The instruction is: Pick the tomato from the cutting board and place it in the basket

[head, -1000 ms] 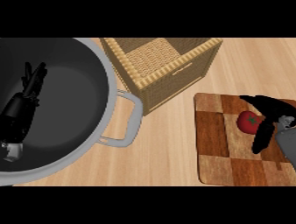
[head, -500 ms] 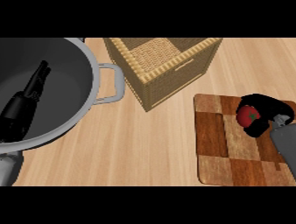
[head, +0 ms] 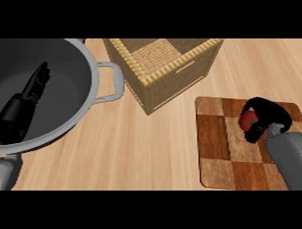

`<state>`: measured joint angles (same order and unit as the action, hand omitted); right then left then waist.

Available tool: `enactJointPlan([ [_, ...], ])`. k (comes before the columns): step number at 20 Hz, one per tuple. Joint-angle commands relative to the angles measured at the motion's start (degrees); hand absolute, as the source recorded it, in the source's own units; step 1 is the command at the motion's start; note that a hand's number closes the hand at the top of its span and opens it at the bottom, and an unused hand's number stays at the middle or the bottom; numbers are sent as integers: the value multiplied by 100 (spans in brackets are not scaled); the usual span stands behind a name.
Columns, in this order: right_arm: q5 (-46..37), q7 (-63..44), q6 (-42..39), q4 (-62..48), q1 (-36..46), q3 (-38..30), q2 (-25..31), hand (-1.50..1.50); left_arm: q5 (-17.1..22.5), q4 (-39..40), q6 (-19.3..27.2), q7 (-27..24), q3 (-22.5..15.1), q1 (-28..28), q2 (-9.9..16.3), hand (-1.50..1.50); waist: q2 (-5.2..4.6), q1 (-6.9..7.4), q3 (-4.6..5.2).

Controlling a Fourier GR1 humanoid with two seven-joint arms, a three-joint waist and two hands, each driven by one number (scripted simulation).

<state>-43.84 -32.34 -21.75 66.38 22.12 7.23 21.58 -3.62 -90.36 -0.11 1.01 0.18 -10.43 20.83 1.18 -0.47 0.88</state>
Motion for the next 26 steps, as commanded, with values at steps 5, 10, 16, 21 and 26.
enactJointPlan([
  [5,-1295,-2751,1739,999,-1053,203,-1059,150,73,68,-29,36,188,-28,77,0,-57,-156,-75],
  [10,-2226,-3846,1826,2512,-1206,482,-1125,150,-74,117,7,-194,82,120,-35,0,-61,-92,-76],
  [16,-2956,-3531,2630,3860,-271,175,-1261,150,-53,79,-5,-203,55,153,-87,0,-31,-37,-81],
  [21,-3201,-3414,2149,4396,1023,113,-1565,150,25,46,-171,-86,72,-48,-21,0,-89,96,-80],
  [26,-3138,-3398,1077,3987,2685,-199,-1756,150,-145,219,-72,-244,35,-85,-177,0,-113,99,-81],
])
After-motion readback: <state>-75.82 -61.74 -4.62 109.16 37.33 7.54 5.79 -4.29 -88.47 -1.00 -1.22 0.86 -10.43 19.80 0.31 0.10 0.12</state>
